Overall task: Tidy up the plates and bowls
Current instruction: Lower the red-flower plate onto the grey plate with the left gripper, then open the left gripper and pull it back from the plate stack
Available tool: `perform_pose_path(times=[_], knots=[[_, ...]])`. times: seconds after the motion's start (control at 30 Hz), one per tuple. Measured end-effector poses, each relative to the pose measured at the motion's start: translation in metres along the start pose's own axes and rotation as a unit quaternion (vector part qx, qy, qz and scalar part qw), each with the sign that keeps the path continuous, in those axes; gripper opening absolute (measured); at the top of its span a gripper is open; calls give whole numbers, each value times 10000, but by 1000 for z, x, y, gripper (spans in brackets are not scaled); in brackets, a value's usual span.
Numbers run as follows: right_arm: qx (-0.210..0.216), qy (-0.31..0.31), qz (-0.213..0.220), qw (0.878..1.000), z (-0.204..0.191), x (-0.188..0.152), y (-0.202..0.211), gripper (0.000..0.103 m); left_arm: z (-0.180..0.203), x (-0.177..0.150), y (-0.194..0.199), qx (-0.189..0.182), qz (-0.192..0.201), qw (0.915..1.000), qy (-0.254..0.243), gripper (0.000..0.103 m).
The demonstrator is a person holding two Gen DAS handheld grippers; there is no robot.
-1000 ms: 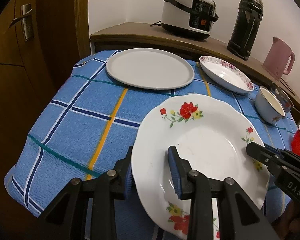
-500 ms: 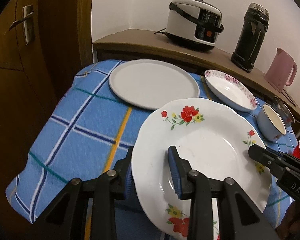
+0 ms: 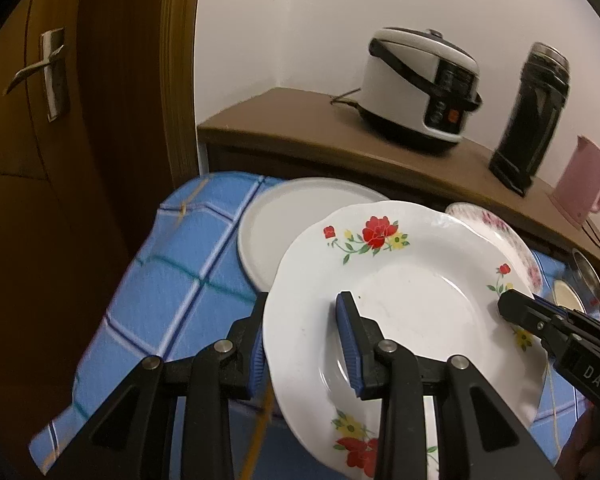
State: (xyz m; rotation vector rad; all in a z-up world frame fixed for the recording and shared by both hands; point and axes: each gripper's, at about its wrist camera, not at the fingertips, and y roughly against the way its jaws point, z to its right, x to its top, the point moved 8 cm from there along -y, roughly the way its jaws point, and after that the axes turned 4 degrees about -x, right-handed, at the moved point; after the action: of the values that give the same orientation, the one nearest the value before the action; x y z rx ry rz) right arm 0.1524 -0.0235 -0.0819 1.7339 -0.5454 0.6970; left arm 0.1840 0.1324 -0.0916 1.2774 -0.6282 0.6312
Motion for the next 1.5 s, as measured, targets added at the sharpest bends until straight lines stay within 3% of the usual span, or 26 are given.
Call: perform_pose_path(times=[0.6, 1.07, 1.5], knots=[[-57, -176, 53, 9998, 4, 58, -76, 18, -24, 55, -70, 255, 14, 9993, 256, 35], [-99, -132, -239, 9996, 4, 54, -128, 19, -37, 48, -106, 417, -206, 9981, 397, 35], [-83, -138, -142, 9998, 8, 53, -129, 23, -38, 47, -109, 376, -251, 9980, 437, 35]])
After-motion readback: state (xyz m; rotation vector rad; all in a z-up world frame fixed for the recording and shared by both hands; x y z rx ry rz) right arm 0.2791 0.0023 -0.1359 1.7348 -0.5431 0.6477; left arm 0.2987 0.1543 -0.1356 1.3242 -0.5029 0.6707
